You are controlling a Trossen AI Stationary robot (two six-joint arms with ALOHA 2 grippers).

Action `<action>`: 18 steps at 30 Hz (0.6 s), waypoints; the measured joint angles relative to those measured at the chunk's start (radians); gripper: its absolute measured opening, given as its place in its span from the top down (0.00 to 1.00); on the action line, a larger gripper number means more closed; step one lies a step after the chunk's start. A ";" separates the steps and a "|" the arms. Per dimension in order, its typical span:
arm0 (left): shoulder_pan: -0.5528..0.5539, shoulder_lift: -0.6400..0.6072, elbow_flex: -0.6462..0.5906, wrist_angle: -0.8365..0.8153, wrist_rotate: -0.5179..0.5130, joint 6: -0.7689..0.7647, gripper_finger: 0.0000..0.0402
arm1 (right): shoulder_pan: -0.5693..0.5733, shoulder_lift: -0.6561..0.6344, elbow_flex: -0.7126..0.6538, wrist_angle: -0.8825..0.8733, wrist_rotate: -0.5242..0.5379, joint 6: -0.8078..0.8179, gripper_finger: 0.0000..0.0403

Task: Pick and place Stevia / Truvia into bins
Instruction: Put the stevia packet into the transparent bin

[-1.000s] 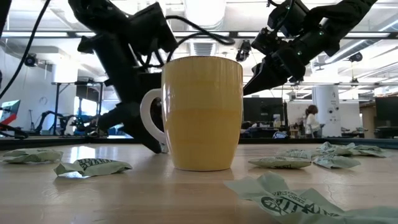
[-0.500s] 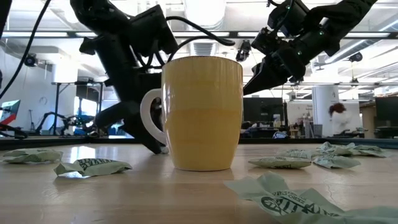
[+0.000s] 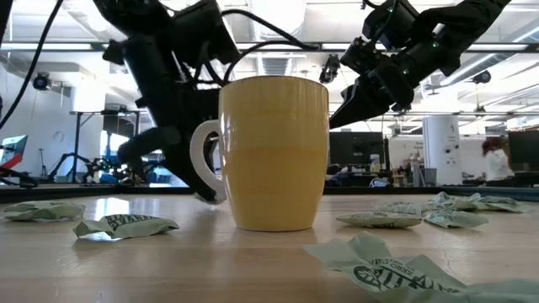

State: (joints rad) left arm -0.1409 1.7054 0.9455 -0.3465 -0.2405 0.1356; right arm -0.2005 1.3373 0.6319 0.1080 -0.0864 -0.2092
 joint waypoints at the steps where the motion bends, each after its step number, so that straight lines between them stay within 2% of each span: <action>1: -0.003 -0.005 0.005 -0.019 -0.005 0.000 1.00 | 0.000 0.000 0.000 0.000 0.000 0.000 0.79; 7: -0.011 -0.099 0.013 -0.036 -0.116 0.001 1.00 | 0.000 0.000 0.000 -0.005 0.000 -0.007 0.78; 13: 0.000 -0.190 -0.001 -0.020 -0.327 0.049 1.00 | 0.000 0.000 0.000 -0.006 0.000 -0.011 0.80; 18: 0.075 -0.191 -0.012 0.069 -0.342 0.112 1.00 | 0.000 0.000 0.000 -0.007 0.000 -0.002 0.80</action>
State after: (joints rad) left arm -0.0663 1.5148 0.9330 -0.2779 -0.5822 0.2478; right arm -0.2005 1.3369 0.6315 0.1013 -0.0864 -0.2116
